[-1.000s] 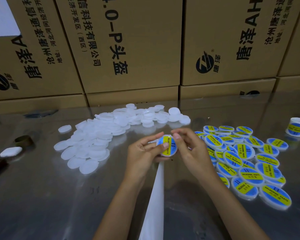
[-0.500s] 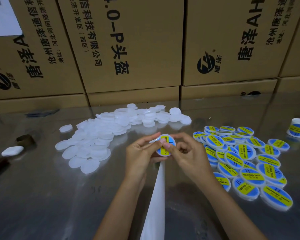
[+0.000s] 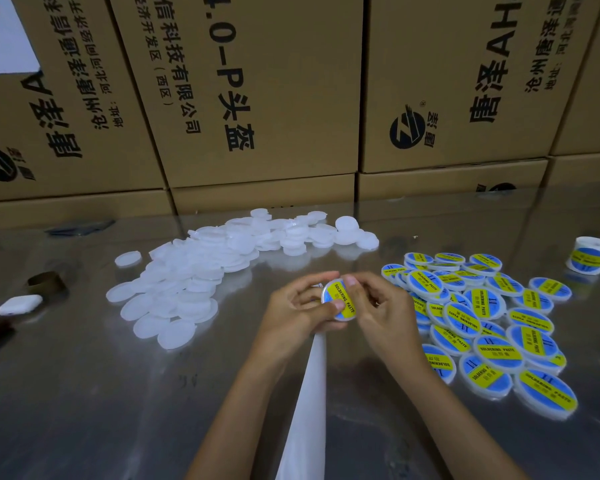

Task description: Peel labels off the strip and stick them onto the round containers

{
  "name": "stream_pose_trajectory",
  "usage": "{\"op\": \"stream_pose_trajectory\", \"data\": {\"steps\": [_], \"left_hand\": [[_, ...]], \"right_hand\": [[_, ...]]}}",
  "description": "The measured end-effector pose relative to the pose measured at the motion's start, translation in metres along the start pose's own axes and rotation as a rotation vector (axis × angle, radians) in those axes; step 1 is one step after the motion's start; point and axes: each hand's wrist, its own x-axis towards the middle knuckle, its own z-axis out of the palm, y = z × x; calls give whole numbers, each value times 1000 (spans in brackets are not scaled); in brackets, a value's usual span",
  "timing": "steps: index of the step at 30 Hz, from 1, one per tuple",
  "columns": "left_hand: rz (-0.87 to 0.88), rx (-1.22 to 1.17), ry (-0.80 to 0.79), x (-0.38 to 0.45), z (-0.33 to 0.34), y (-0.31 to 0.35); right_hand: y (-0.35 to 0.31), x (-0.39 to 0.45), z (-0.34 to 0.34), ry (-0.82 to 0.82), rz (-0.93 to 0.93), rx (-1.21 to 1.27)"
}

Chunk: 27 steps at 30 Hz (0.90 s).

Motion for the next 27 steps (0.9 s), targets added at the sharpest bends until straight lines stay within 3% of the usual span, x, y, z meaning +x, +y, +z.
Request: {"op": "stream_pose_trajectory", "data": {"steps": [7,10,12,17,24,27], "left_hand": [[42,-92,276,2,-6,1],[67,-109,354,2,-9,1],[73,-99,384,3,-9,-1],[67,-42,321,4,-10,-2],[57,119,50,3,-5,-3],[66,101,57,1,-4,-1]], "right_hand": [[-4,-1,6,-134,145,137],[-5,-6,11,-228,82,63],[-5,-6,12,-195,40,59],[-5,-6,7,-124,4,70],[-3,-3,1,-5,13,-44],[-3,-3,2,-19,33,-24]]}}
